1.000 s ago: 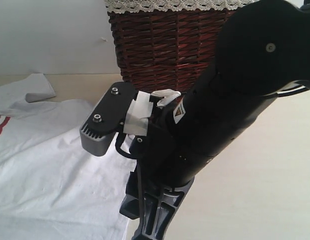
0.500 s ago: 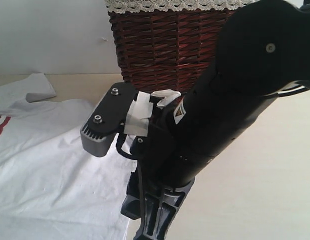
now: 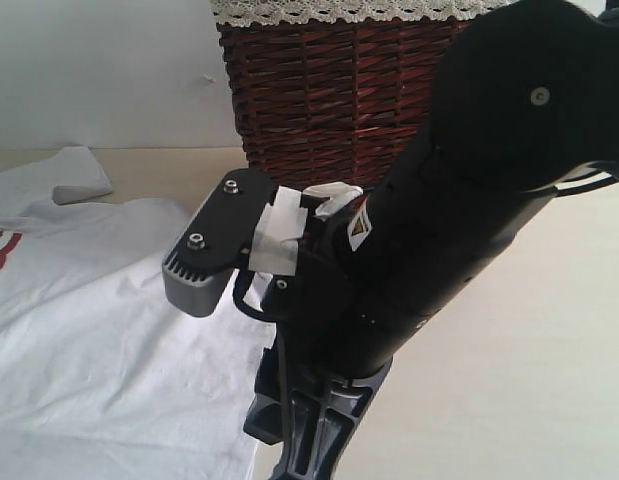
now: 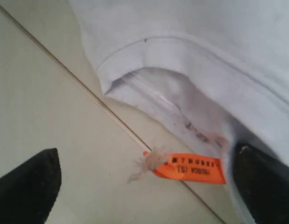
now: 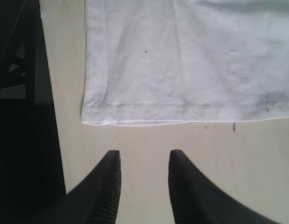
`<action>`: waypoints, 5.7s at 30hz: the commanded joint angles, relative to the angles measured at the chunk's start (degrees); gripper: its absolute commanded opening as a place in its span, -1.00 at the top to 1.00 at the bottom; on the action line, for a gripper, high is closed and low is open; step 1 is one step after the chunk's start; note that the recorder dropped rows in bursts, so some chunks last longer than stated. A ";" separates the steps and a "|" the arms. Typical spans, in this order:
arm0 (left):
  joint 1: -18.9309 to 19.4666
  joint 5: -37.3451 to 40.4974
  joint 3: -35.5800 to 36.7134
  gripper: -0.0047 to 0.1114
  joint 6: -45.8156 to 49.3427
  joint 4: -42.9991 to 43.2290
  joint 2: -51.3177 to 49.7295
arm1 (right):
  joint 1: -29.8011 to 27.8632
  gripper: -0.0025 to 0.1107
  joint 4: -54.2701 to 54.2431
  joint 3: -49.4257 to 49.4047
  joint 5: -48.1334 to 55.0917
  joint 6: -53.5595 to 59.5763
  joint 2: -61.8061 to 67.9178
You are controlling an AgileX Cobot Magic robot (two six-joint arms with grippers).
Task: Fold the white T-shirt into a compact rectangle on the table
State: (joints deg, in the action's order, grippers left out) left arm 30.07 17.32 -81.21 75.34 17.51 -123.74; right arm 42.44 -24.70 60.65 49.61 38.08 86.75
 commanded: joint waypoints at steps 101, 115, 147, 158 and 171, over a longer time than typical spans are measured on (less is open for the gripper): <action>-0.06 27.56 -15.91 -0.74 32.16 -18.19 -10.13 | -4.46 0.95 29.44 27.92 -1.86 -3.57 44.29; -0.06 27.56 -15.91 -0.74 32.16 -18.19 -10.13 | -0.83 0.96 24.04 27.92 0.63 2.81 39.76; 0.16 27.89 -15.91 -0.74 27.47 -18.19 -10.13 | -0.83 0.96 23.37 27.92 -0.30 2.81 39.76; 0.16 27.98 -15.91 -0.66 24.43 -18.19 -10.27 | -0.83 0.96 23.37 27.92 -0.41 3.44 39.76; 0.06 31.12 -15.58 0.91 18.40 -18.19 -11.61 | -0.83 0.96 23.37 27.92 -0.90 3.83 39.76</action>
State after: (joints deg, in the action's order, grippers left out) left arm 30.57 49.19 -97.69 95.27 1.64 -133.02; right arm 41.58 -1.34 88.98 49.08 41.25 127.13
